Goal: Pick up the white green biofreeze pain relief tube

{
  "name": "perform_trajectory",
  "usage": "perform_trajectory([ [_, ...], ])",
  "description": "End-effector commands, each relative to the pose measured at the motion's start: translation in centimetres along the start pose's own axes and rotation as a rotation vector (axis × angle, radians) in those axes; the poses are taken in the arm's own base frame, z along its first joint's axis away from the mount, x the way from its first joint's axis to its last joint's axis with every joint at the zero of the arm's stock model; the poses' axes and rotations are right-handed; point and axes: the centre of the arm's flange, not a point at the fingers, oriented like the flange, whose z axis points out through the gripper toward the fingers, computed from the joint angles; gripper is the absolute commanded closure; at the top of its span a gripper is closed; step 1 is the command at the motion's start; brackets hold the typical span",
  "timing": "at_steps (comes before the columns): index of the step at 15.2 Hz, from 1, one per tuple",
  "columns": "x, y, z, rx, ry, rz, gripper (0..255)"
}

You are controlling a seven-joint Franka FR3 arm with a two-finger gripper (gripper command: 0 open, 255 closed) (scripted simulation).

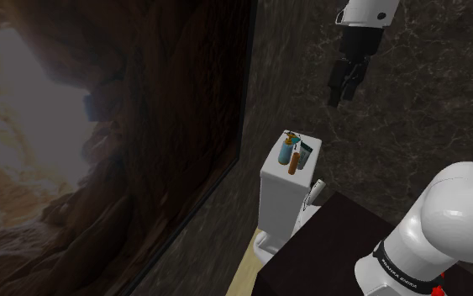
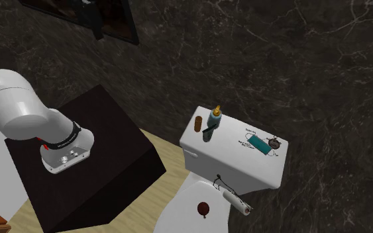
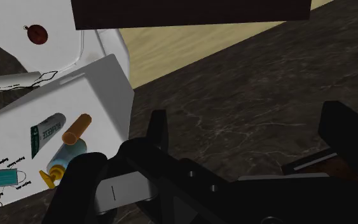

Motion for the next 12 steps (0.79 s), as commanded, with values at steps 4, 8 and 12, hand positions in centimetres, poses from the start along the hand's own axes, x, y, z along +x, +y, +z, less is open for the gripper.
perform_trajectory([
  [4, 2.3, 2.6, 2.2, 0.003, -0.017, 0.023, 0],
  [8, 5.3, 6.2, 5.2, 0.008, -0.041, 0.053, 0],
  [12, 8.0, 9.9, 8.3, 0.013, -0.064, 0.084, 0],
])
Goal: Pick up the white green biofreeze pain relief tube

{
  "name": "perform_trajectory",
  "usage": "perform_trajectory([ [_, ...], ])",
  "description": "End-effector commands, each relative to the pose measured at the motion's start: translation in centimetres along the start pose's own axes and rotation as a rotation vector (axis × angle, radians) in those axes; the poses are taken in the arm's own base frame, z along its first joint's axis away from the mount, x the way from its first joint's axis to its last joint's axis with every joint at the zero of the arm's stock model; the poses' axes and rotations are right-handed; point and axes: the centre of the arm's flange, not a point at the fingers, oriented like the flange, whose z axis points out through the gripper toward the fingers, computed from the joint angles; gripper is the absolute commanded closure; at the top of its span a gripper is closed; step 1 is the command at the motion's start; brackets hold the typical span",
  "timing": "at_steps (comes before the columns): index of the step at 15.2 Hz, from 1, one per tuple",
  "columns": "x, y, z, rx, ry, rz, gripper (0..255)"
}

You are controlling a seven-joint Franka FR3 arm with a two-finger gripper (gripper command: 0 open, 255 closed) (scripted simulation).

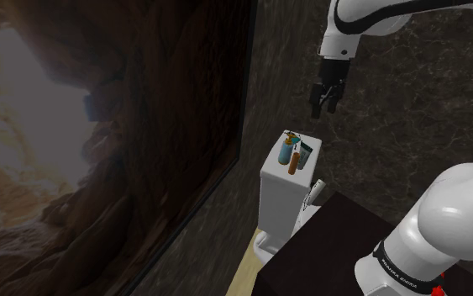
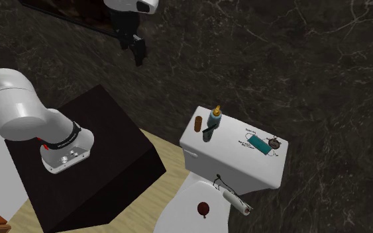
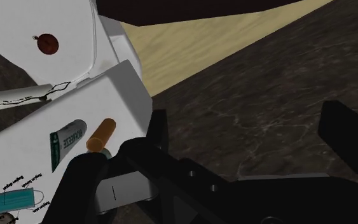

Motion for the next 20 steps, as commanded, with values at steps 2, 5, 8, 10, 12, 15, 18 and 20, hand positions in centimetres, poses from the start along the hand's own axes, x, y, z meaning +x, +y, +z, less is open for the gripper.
perform_trajectory([
  [2, 2.3, 2.8, 2.3, 0.003, -0.017, 0.023, 0],
  [5, 4.6, 5.5, 4.6, 0.006, -0.035, 0.046, 0],
  [8, 6.7, 8.2, 6.9, 0.01, -0.052, 0.069, 0],
  [10, 8.0, 10.1, 8.4, 0.012, -0.064, 0.084, 0],
  [12, 9.3, 11.9, 10.0, 0.015, -0.075, 0.099, 0],
  [15, 11.2, 14.7, 12.4, 0.018, -0.093, 0.122, 0],
  [18, 13.0, 17.6, 14.8, 0.021, -0.11, 0.145, 0],
  [20, 14.1, 19.5, 16.4, 0.024, -0.122, 0.161, 0],
])
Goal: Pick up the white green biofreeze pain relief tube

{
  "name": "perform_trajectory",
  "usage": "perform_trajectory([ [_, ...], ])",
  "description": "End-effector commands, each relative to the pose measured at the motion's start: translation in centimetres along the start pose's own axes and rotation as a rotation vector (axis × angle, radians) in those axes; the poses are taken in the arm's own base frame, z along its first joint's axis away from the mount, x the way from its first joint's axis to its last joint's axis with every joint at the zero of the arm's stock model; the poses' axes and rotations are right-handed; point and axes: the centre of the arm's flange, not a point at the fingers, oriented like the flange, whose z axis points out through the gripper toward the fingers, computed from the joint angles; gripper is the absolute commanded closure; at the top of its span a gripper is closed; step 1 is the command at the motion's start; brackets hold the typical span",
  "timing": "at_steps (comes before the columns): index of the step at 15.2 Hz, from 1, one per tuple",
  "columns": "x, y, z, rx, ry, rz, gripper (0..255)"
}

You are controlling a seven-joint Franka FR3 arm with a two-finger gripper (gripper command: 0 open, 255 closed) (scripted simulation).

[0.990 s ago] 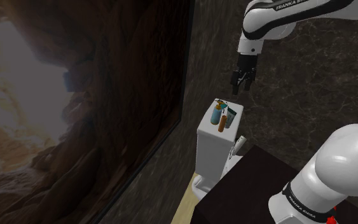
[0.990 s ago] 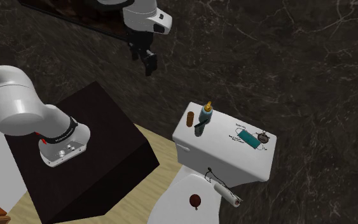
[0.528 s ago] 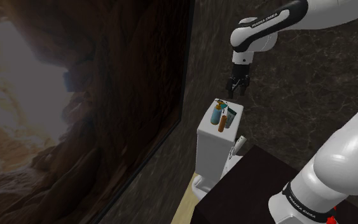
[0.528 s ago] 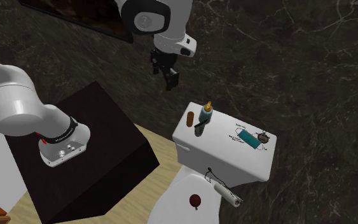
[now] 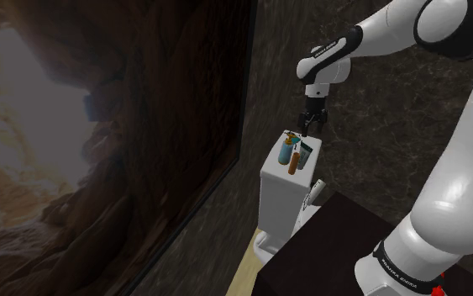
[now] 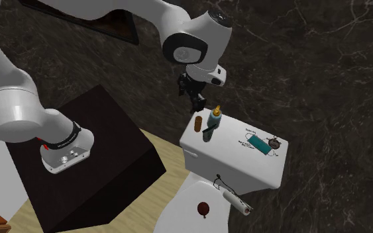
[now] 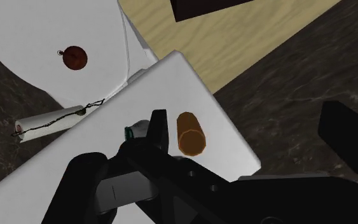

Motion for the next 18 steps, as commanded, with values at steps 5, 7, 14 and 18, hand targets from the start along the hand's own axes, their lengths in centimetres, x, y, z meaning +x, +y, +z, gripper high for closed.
perform_trajectory([
  [5, 4.7, 5.3, 4.8, 0.007, -0.035, 0.046, 0],
  [7, 6.1, 7.1, 6.3, 0.009, -0.047, 0.061, 0],
  [14, 8.8, 10.2, 10.4, 0.013, -0.066, 0.086, 0],
  [18, 9.4, 10.3, 12.7, 0.013, -0.066, 0.086, 0],
])
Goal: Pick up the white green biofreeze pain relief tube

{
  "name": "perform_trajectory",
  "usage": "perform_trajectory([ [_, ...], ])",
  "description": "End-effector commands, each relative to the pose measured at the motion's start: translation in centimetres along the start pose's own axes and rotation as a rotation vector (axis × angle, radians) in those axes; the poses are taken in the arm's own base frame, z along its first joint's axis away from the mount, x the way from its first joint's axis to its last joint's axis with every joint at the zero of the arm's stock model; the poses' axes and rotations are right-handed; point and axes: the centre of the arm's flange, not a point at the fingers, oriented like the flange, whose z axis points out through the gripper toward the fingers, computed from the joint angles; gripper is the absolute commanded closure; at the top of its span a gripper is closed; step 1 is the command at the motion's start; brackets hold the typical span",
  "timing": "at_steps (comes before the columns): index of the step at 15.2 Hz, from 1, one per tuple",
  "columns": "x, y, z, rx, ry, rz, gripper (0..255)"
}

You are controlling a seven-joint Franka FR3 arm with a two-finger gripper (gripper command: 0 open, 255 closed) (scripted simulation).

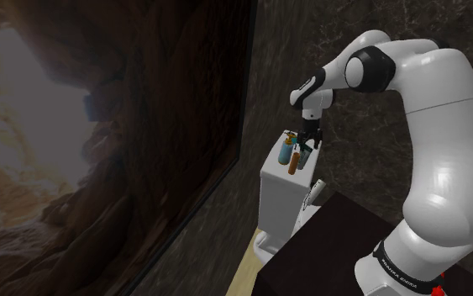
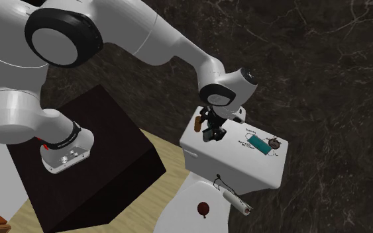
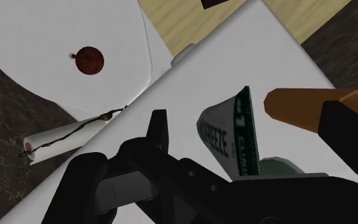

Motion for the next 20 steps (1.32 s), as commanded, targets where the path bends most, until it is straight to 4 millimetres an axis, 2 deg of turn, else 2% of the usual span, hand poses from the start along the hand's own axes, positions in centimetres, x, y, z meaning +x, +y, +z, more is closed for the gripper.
perform_trajectory([
  [1, 0.3, 0.0, 0.7, 0.0, 0.001, 0.0, 0],
  [2, 0.3, 0.0, 0.7, 0.0, 0.001, 0.0, 0],
  [3, 0.4, 0.0, 0.7, 0.0, 0.001, 0.0, 255],
  [12, 0.3, 0.0, 0.7, 0.0, 0.001, 0.0, 255],
  [20, -1.0, -0.2, -3.3, 0.0, 0.001, 0.0, 255],
])
